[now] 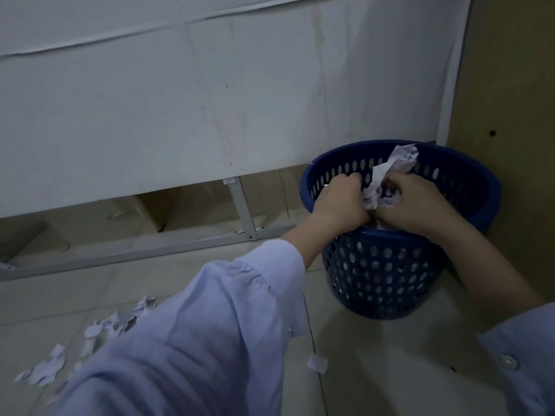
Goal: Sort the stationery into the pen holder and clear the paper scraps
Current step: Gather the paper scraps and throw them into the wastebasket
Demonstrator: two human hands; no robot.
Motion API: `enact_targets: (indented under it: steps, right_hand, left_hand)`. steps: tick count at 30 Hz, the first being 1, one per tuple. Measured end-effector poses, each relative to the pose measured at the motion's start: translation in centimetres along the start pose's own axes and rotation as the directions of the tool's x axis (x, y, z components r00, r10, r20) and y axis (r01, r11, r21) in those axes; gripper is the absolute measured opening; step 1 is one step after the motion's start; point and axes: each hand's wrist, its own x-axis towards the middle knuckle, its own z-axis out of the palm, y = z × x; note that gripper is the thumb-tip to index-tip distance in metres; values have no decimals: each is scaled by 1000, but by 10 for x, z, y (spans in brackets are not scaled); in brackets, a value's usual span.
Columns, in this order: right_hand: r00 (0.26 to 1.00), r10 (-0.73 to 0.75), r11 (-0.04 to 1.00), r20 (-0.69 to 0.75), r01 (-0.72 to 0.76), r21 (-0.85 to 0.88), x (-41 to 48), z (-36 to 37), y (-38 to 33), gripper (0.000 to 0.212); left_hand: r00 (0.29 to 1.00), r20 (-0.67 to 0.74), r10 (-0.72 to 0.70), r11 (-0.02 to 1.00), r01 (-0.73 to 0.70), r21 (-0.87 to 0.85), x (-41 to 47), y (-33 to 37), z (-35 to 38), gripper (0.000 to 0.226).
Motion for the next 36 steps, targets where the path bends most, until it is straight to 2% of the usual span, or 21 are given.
enact_targets:
  steps: [5, 10, 14, 17, 20, 24, 29, 32, 36]
  right_hand:
    - [995, 10, 1000, -100, -11, -12, -3, 0, -9, 17]
    - [989, 86, 996, -120, -89, -24, -5, -1, -9, 24]
    - [991, 123, 992, -56, -124, -19, -3, 2, -10, 13]
    - [990, 138, 987, -9, -138, -86, -2, 3, -14, 8]
    - [997, 78, 988, 1, -77, -135, -3, 0, -20, 12]
    - [993, -20, 989, -112, 3, -145, -7, 0, -37, 30]
    - [968, -129, 989, -217, 109, -102, 2, 16, -89, 30]
    - [963, -201, 978, -179, 187, -89, 9, 37, -131, 29]
    - [948, -313, 949, -50, 311, -52, 11, 82, -196, 26]
  left_hand:
    - [1000, -5, -29, 998, 29, -52, -7, -1, -2, 32]
    - [999, -35, 5, 1000, -5, 22, -13, 0, -3, 40]
    - [998, -52, 45, 996, -41, 79, -19, -1, -5, 37]
    - [990, -106, 92, 984, -74, 162, -23, -2, -8, 35]
    - [980, -147, 134, 970, -100, 220, -27, -3, -14, 32]
    - [970, -175, 168, 956, -117, 270, -38, -14, -31, 32]
    - [960, -200, 197, 919, -110, 378, -61, -46, -78, 32]
    - [968, -185, 171, 884, -68, 462, -84, -77, -113, 35]
    - [982, -171, 84, 857, 16, 515, -131, -139, -158, 35]
